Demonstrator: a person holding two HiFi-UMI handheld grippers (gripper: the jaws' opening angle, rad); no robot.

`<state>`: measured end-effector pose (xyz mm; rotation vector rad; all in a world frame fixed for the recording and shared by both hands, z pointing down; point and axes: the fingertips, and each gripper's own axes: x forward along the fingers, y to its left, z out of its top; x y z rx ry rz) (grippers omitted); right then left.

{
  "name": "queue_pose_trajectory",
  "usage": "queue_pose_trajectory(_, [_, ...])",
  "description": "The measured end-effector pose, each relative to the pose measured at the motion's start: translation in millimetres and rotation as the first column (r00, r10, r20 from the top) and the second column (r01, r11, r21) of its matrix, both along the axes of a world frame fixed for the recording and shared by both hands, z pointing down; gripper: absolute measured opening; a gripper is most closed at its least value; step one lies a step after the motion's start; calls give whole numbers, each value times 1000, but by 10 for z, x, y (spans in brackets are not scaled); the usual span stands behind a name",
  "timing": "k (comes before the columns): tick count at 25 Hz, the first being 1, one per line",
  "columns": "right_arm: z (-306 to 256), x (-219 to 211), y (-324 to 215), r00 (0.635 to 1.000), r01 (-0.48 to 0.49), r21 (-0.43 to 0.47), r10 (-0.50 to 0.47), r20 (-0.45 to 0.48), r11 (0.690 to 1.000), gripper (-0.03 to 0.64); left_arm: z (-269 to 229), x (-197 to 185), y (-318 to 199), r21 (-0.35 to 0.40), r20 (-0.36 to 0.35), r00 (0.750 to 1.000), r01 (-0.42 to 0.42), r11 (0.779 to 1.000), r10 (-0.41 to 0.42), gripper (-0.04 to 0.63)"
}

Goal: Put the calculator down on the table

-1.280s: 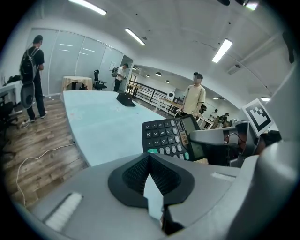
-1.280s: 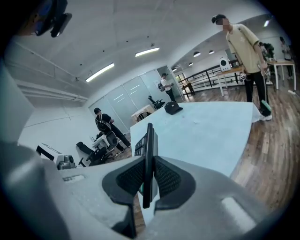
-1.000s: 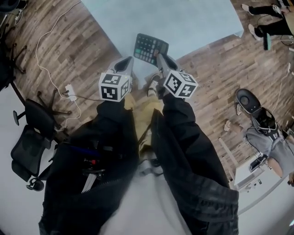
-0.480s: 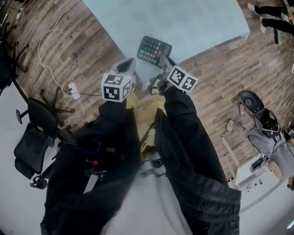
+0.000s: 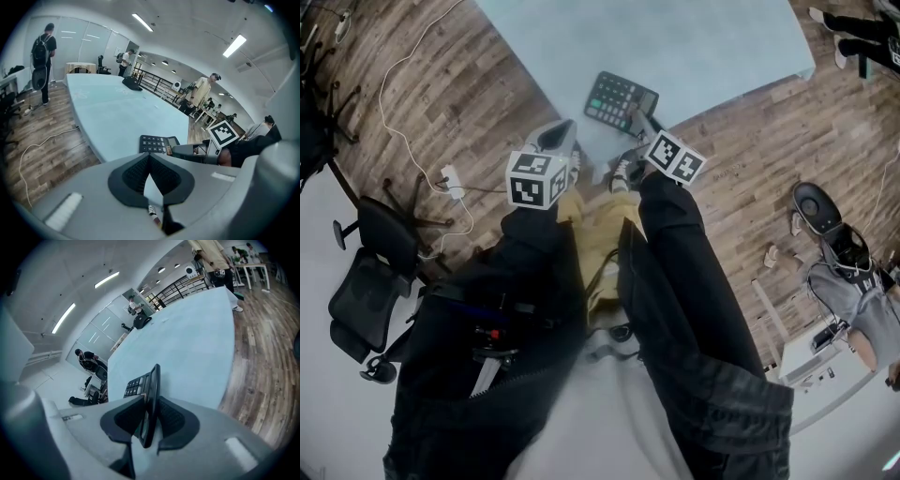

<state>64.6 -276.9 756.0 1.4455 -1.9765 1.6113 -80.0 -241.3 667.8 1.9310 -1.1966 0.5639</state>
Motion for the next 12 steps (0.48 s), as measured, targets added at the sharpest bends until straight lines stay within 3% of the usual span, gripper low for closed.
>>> queue_pose_trajectory(4, [7,11,7,1000,13,18,-13,-19,1000,90,-18,4,29,5,1,1000,0,1000,0,-4])
queue_pose_trajectory(7, [-37,90,0,999,15,28,-14,-28,999,137,-86,43,-5,23,1,1000,-4,1000,4,-3])
queue_pose_trajectory(12, [-437,333,-69,996,-18,106,27,-82,994,140,-323,155,-143,83,-16,1000,-17,996,19,-3])
